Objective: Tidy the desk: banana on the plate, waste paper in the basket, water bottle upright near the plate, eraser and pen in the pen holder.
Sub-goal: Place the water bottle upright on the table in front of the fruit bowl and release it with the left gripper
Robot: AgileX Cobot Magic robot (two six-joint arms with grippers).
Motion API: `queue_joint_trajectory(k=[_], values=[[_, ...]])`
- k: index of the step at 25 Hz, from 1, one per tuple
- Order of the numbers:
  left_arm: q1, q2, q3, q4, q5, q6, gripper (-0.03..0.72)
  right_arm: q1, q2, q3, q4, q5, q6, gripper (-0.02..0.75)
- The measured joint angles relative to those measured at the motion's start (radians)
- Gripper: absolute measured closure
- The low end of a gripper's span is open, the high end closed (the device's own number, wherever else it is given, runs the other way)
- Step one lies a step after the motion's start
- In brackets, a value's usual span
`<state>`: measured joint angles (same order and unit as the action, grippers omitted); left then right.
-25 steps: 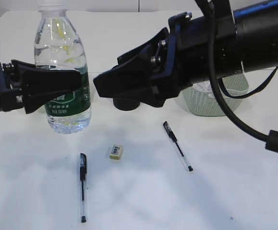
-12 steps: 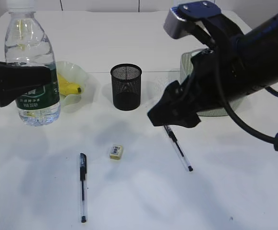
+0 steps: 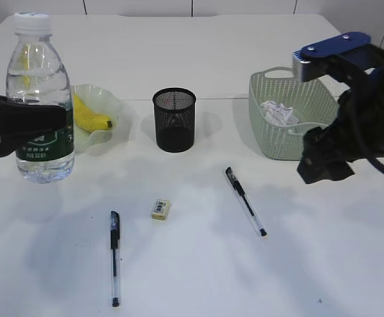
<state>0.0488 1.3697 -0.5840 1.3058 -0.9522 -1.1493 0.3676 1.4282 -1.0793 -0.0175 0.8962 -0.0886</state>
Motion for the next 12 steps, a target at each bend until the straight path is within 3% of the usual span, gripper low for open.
queue_joint_trajectory(k=[8,12], values=[[0.000,0.000,0.000,0.002,0.000,0.000,0.308,-0.267,0.000,0.000,-0.010,0.016,0.000,0.187],[0.000,0.000,0.000,0.002,0.040,0.000,0.308,-0.306,0.000,0.000,-0.026,0.052,0.002,0.202]])
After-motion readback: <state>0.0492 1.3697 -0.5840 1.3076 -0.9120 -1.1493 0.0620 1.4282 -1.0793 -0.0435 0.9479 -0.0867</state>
